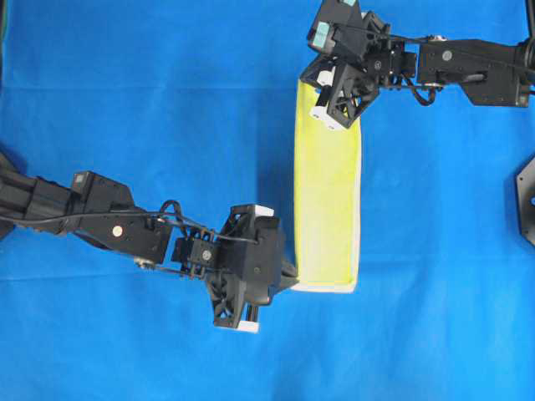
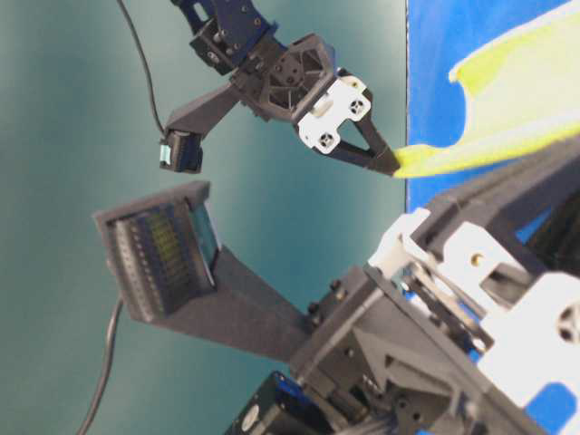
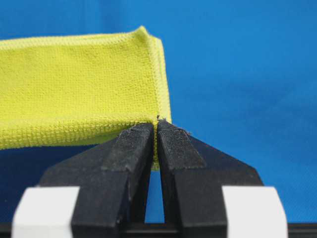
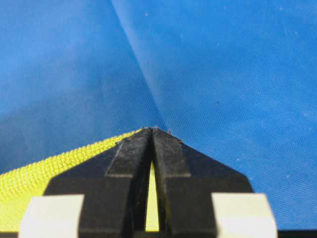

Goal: Fold the yellow towel.
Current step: 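Lay the strip down vertically on the table with both grippers, then open both grippers and retract them to the sides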

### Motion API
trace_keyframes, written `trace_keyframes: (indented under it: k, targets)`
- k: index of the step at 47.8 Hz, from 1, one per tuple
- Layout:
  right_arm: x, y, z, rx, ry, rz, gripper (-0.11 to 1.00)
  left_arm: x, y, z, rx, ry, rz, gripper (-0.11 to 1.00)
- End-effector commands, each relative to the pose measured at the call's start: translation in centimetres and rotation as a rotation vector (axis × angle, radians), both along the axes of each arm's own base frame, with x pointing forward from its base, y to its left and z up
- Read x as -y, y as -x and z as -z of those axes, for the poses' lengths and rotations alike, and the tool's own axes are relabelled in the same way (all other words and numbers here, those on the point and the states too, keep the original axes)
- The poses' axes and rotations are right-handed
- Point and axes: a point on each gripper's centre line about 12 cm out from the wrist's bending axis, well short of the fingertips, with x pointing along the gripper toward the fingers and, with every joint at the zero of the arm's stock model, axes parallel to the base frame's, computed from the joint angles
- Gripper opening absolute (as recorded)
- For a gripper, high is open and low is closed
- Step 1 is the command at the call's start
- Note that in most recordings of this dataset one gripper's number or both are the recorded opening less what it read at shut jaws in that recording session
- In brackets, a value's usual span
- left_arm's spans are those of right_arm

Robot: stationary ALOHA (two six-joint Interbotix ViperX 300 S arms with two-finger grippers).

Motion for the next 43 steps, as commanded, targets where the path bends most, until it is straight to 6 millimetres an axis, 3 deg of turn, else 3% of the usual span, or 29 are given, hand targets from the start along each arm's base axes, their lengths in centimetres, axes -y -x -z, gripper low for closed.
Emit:
trace_keyframes:
  k: [1,19,23,31,34,43]
  targets:
    - [0.1,-0.4,-1.0,0.028,0.012,-0.002,0.01,0.7,-0.1,-2.1,0.056,0.015,0.014,0.03]
    - [-0.7,-0.5,-0.6,0.022,0.009,-0.025,0.01,0.1,-0.3,-2.2,0.058,0.009,0.003,0.05]
    - [-0.9,-0.6,-0.7,0.023,0.013,-0.037,0.08,0.1,-0.3,-2.3,0.061,0.007,0.005,0.19]
    - [-1.4,-0.8,-0.6,0.011,0.037,-0.071,0.58,0.1,-0.2,-2.3,0.059,0.003,0.007,0.68]
    - [-1.4,-0.8,-0.7,0.011,0.040,-0.075,0.67,0.1,-0.1,-2.6,0.060,0.005,0.006,0.80]
    - [-1.6,-0.4,-1.8,0.027,0.049,-0.072,0.63,-0.2,1.0,-4.0,0.016,0.008,0.000,0.77]
